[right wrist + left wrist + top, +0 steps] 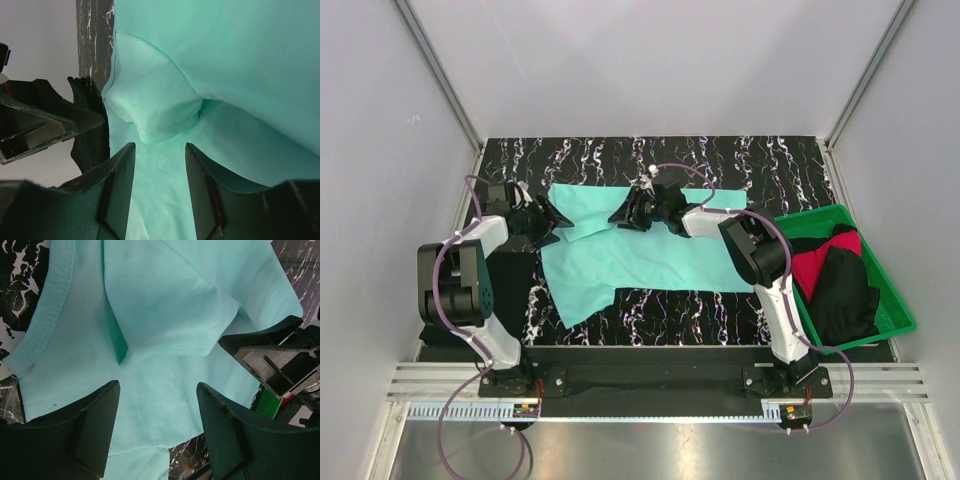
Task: Fold and stack the t-shirts
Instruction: Fold the tshirt
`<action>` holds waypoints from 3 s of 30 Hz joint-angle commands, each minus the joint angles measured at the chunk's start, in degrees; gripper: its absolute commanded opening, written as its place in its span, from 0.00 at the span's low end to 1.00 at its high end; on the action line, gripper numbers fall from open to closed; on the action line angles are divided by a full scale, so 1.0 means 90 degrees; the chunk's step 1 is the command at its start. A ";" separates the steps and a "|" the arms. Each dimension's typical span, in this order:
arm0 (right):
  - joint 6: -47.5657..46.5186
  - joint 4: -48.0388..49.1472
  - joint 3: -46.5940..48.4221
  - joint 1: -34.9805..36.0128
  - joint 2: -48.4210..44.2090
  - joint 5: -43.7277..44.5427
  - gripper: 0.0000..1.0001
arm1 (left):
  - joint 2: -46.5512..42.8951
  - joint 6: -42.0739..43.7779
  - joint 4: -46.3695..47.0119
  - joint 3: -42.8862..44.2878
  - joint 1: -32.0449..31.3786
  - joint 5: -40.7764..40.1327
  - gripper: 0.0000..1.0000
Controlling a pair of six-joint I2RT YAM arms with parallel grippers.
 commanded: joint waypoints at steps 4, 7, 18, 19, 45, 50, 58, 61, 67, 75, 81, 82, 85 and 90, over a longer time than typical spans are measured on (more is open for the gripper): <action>-0.0348 -0.0238 0.0459 0.0043 0.0197 0.0324 0.51 | 0.0370 0.0035 0.0371 0.0056 0.0012 0.0071 0.67; -0.0348 -0.0316 0.0458 0.0053 0.0217 0.0422 0.50 | 0.0428 0.0015 0.0547 -0.0003 0.0002 0.0149 0.66; -0.0621 -0.0648 0.0741 0.0053 0.0383 0.0285 0.51 | 0.0673 -0.0492 0.1318 -0.0071 0.0002 0.0871 0.41; -0.0641 -0.0677 0.0771 0.0043 0.0393 0.0295 0.50 | 0.0634 -0.0648 0.1348 -0.0110 0.0012 0.0930 0.38; -0.0202 -0.0736 0.1572 0.0082 0.0998 0.0354 0.40 | -0.0090 -0.0571 0.0508 -0.0364 0.0042 0.0169 0.61; -0.0163 -0.0697 0.1543 0.0092 0.0979 0.0461 0.35 | 0.0379 -0.0512 0.0879 -0.0228 0.0051 0.0227 0.60; -0.0114 -0.0570 0.1806 0.0092 0.1212 0.0393 0.23 | 0.0624 -0.0425 0.0938 -0.0149 0.0071 0.0012 0.57; -0.0065 -0.0570 0.1874 0.0092 0.1262 0.0354 0.13 | 0.0721 -0.0434 0.0987 -0.0139 0.0071 0.0041 0.57; 0.0013 -0.0638 0.1739 0.0092 0.0970 0.0354 0.02 | 0.0848 -0.0610 0.1270 -0.0130 0.0071 0.0041 0.53; -0.0016 -0.0940 0.1816 0.0082 0.0784 0.0159 0.00 | 0.1015 -0.1078 0.1729 -0.0032 0.0071 0.0422 0.17; -0.0016 -0.1087 0.1621 0.0014 0.0374 -0.0007 0.00 | 0.0742 -0.0933 0.1291 0.0183 0.0081 0.0374 0.00; 0.0003 -0.1107 0.1563 0.0004 0.0325 -0.0017 0.00 | 0.0645 -0.0932 0.1260 0.0164 0.0090 0.0364 0.00; 0.0052 -0.1321 0.1600 -0.0045 0.0178 -0.0153 0.00 | 0.0488 -0.1010 0.1231 0.0066 0.0100 0.0422 0.00; 0.0246 -0.1829 0.1855 -0.0113 0.0275 -0.0544 0.00 | 0.0331 -0.1020 0.0861 0.0046 0.0158 0.0491 0.00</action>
